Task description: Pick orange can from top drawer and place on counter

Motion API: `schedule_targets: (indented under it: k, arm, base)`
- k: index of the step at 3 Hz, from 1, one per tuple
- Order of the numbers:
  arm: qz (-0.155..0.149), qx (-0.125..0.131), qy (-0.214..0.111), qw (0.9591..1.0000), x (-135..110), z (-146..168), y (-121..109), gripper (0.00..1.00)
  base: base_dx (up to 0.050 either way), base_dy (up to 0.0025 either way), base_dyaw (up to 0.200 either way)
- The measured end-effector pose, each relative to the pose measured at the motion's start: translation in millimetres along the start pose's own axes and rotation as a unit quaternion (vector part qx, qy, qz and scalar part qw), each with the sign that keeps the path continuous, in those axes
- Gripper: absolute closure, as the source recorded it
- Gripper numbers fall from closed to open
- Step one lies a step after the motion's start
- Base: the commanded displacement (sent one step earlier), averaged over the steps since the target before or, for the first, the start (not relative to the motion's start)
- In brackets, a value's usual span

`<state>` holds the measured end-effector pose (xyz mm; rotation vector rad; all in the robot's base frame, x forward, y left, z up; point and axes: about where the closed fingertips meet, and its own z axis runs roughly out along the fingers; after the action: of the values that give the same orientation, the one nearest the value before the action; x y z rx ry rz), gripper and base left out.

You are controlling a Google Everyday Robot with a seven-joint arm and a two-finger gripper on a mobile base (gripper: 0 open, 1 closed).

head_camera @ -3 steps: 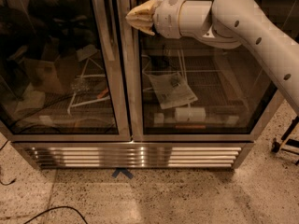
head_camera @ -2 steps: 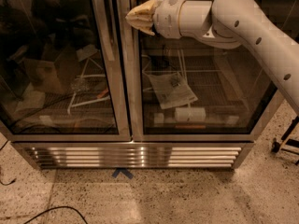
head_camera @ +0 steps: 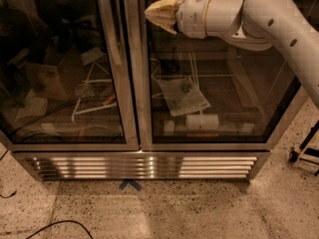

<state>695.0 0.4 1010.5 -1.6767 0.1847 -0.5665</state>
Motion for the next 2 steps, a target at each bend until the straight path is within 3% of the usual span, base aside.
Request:
schedule_targets:
  k: [1, 2]
  arm:
    - [-0.007, 0.004, 0.004, 1.0000, 7.3, -12.8, -2.9, 0.99]
    - [0.000, 0.004, -0.003, 1.0000, 13.5, -6.5, 4.6, 1.00]
  base:
    - [0.000, 0.00000, 0.000]
    - [0.000, 0.00000, 0.000]
